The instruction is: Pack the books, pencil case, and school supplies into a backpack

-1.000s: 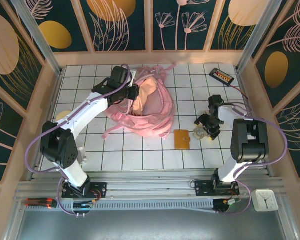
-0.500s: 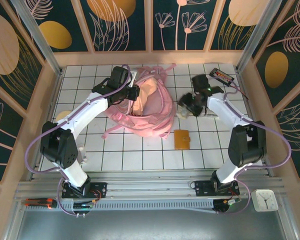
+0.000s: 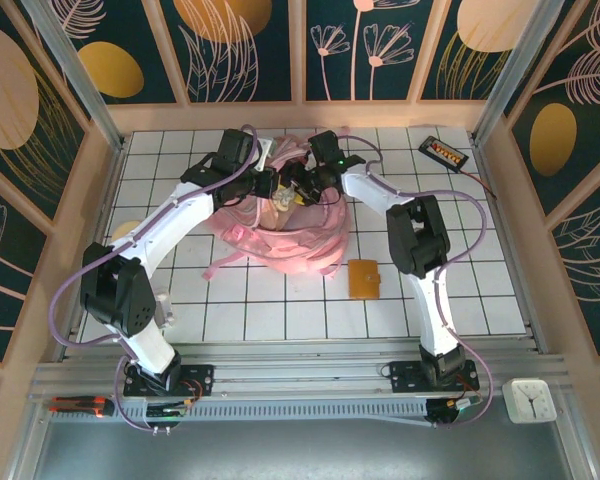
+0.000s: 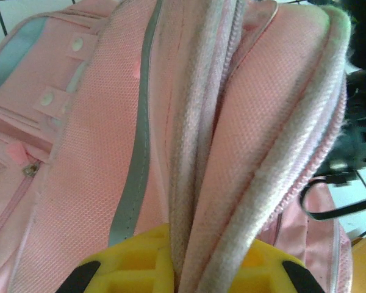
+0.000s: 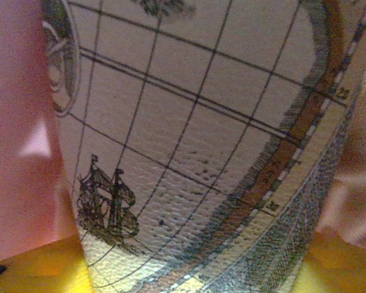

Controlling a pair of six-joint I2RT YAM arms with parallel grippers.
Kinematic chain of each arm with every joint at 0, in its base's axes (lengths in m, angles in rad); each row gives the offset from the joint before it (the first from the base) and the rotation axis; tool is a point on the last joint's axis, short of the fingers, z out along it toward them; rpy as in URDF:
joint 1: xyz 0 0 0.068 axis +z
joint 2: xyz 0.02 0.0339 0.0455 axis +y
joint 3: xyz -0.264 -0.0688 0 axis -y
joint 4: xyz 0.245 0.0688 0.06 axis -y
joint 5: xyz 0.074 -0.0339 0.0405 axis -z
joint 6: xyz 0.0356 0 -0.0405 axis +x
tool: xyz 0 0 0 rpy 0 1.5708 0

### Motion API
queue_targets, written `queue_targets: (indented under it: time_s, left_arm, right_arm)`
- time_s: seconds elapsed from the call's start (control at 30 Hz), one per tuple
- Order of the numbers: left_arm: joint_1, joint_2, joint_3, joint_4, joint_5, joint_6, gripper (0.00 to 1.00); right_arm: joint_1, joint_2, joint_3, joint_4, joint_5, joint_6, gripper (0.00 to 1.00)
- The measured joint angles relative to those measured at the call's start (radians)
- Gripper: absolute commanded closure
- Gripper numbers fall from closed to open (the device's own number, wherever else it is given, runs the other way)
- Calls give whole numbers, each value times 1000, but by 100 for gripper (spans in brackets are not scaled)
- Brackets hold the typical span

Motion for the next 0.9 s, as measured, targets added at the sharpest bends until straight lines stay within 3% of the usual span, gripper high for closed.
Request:
queue_targets:
  time_s: [0.07, 0.17, 0.27, 0.37, 0.43, 0.53, 0.9]
  left_arm:
    - [0, 0, 0, 8, 13, -11, 100]
    - [2, 0, 0, 19, 21, -21, 100]
    - [4, 0, 0, 31, 28, -25, 100]
    - [4, 0, -3, 37, 25, -24, 100]
    - [3, 0, -7, 37, 18, -24, 90]
    - [1, 0, -14, 33, 11, -18, 82]
    - [-9, 0, -42, 85, 18, -19, 78]
  right_arm:
    - [0, 15, 0, 42, -15, 32, 32]
    - [0, 48, 29, 49, -30, 45, 11]
    - [0, 52, 48, 41, -37, 32, 1]
    - [-1, 41, 44, 27, -36, -9, 1]
    - [-4, 10, 2, 26, -30, -40, 1]
    - [-13, -76, -113, 24, -30, -77, 1]
    - [-126, -507, -447, -53, -26, -159, 1]
